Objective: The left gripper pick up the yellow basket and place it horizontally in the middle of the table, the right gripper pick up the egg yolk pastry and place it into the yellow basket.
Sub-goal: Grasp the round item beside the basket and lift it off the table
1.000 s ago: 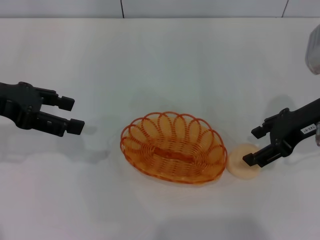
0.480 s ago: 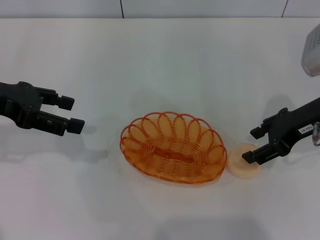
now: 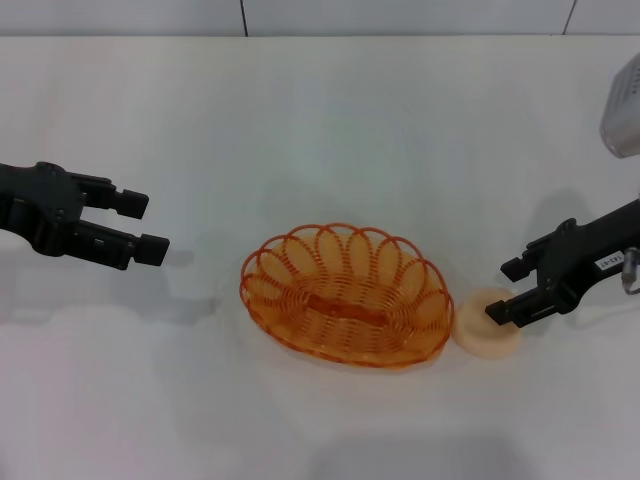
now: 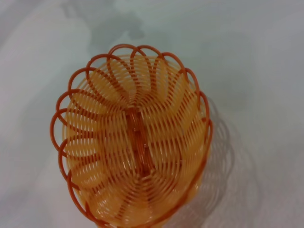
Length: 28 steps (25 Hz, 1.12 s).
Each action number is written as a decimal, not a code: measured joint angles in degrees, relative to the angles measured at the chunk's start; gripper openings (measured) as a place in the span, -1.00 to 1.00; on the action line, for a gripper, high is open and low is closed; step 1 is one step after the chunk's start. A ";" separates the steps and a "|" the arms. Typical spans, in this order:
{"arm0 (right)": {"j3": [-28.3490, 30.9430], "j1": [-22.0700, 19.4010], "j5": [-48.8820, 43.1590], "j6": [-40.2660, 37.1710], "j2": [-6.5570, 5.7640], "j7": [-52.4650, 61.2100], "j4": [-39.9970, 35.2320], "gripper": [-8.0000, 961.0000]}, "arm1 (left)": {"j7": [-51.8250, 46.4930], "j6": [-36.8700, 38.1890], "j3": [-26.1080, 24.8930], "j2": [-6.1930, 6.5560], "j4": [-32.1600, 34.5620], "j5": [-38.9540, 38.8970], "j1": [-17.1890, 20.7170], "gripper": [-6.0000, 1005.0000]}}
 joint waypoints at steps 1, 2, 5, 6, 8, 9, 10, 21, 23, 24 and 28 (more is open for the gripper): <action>0.00 0.02 -0.01 0.05 0.00 0.00 0.14 0.32 | 0.02 0.00 -0.05 -0.01 0.00 -0.02 0.02 0.77; 0.00 0.05 -0.03 0.07 -0.03 -0.03 0.28 0.30 | 0.07 0.00 -0.10 -0.01 0.00 -0.05 0.04 0.77; -0.16 0.06 -0.04 0.08 -0.07 -0.10 0.34 0.25 | 0.19 0.00 -0.12 0.00 0.00 -0.09 0.11 0.77; -0.30 0.06 -0.04 0.08 -0.08 -0.11 0.35 0.24 | 0.21 0.00 -0.12 -0.01 0.00 -0.09 0.12 0.77; -0.63 0.05 -0.06 0.11 -0.08 -0.13 0.35 0.20 | 0.31 0.00 -0.13 -0.01 0.00 -0.10 0.12 0.77; -0.78 0.03 -0.12 0.13 -0.09 -0.13 0.35 0.18 | 0.36 0.01 -0.13 -0.01 0.00 -0.10 0.14 0.77; -0.84 0.01 -0.20 0.15 -0.09 -0.14 0.35 0.17 | 0.38 0.01 -0.12 -0.01 0.00 -0.10 0.15 0.77; -1.48 0.03 -0.43 0.04 -0.09 -0.18 0.24 -0.05 | 0.53 0.01 -0.30 -0.09 0.00 -0.10 0.35 0.77; -1.49 0.08 -0.39 -0.14 -0.09 -0.08 -0.02 -0.15 | 0.53 0.01 -0.30 -0.09 0.00 -0.36 0.39 0.77; -1.49 0.08 -0.39 -0.14 -0.09 -0.08 -0.02 -0.21 | 0.53 0.02 -0.30 -0.09 0.00 -0.49 0.41 0.77; -1.49 0.14 -0.03 -0.64 -0.12 0.09 -0.38 -0.57 | 0.54 0.01 -0.30 -0.09 0.00 -0.70 0.47 0.77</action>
